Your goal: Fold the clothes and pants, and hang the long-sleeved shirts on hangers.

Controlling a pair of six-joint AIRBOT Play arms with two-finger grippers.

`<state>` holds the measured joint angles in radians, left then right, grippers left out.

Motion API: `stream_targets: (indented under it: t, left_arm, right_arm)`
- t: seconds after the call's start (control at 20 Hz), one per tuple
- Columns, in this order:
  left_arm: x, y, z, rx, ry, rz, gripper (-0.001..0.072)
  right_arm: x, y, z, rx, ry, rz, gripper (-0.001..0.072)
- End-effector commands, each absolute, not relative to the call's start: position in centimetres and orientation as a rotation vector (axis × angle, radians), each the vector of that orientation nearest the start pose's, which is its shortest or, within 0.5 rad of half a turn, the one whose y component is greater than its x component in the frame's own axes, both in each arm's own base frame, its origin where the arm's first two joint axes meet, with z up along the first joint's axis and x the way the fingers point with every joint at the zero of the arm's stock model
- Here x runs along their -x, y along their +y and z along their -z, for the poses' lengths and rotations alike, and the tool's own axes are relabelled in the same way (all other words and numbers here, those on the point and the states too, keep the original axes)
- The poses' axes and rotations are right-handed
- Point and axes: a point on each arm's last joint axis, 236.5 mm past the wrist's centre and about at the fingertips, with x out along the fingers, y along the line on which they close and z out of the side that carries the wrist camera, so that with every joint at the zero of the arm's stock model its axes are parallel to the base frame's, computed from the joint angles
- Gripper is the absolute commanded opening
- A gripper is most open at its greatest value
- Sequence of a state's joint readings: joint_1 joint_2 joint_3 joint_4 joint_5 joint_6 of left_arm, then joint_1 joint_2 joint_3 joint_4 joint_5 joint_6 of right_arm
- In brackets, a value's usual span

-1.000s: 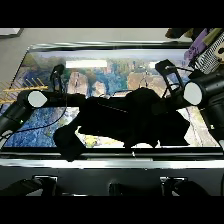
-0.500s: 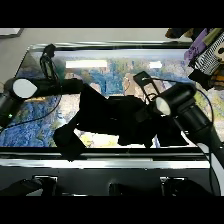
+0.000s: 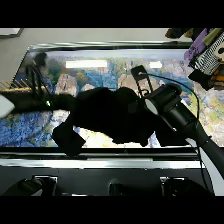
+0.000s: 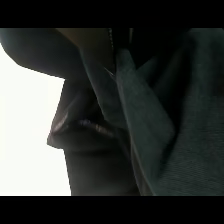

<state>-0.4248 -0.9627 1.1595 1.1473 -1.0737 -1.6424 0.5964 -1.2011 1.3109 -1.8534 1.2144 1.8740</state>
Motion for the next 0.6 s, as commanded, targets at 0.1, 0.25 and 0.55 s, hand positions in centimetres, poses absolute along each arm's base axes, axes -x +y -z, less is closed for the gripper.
stream_targets:
  t: [0.1, 0.25, 0.55]
  left_arm:
    - [-26.5, -26.7, -7.7, 0.347, 1.026, 0.658, 0.0025]
    - [-26.7, -27.3, -5.6, 0.360, 1.037, 0.644, 0.0214]
    - [-30.5, -20.8, -14.2, 0.377, 0.850, 0.580, 0.0689]
  right_arm:
    - [-36.1, 17.0, -13.4, 0.243, 0.956, -0.201, 0.0027]
    - [-35.1, 16.2, -15.3, 0.224, 0.926, -0.202, 0.0027]
    - [-35.0, 16.1, -16.5, 0.451, 0.861, -0.325, 0.0027]
